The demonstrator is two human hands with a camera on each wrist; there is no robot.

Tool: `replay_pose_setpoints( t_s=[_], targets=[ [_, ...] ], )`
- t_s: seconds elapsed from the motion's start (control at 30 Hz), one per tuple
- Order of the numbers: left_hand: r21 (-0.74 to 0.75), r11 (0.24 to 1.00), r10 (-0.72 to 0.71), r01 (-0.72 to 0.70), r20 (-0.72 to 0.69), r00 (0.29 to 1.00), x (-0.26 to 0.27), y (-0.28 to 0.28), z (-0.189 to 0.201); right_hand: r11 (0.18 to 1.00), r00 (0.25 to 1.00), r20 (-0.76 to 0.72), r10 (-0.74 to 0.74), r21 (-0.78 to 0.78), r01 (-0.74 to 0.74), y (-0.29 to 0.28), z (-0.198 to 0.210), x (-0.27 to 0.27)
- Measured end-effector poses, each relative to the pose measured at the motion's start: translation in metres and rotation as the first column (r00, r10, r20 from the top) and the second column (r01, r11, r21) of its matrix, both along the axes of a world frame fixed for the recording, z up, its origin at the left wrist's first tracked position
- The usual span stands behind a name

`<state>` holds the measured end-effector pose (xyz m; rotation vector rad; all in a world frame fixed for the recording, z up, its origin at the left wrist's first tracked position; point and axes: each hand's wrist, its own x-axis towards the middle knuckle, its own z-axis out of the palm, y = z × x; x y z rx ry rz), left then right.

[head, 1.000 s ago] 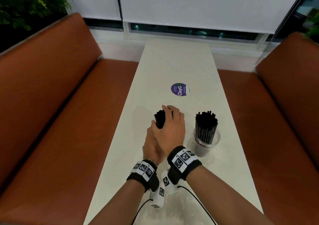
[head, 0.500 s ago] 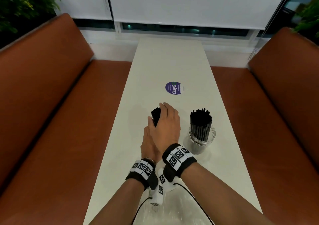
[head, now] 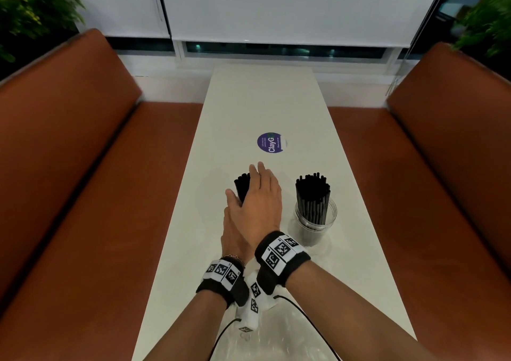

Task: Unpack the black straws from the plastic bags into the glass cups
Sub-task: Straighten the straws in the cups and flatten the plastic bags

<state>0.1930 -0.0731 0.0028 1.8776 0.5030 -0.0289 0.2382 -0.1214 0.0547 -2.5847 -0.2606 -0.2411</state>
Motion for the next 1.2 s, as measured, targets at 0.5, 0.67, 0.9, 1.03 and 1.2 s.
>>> replay_pose_setpoints(
  t_s=[0.5,0.67,0.9,1.03,1.2],
  targets=[
    [0.305,0.941,0.196,-0.147,-0.137,0.971,-0.094,0.078,-0.011,0.985,0.989,-0.091,0.12,0.137,-0.107,-0.15,0.038,-0.101],
    [0.336,0.942,0.118,0.012,-0.363,0.925,-0.158,0.086,-0.028,0.989,0.812,-0.58,-0.056,-0.142,-0.033,-0.22,-0.029,-0.128],
    [0.323,0.944,0.199,-0.065,-0.4,0.895,-0.183,0.061,-0.054,0.994,0.731,-0.676,-0.092,-0.102,0.031,-0.225,-0.08,-0.144],
    [0.285,0.947,0.235,-0.147,-0.309,0.921,-0.188,0.054,-0.051,0.992,0.708,-0.697,-0.112,-0.032,0.125,-0.227,-0.085,-0.141],
    [0.065,0.969,0.246,-0.239,-0.134,0.96,-0.188,0.054,-0.033,0.96,0.718,-0.688,-0.106,0.119,0.255,-0.244,-0.075,-0.137]
  ],
)
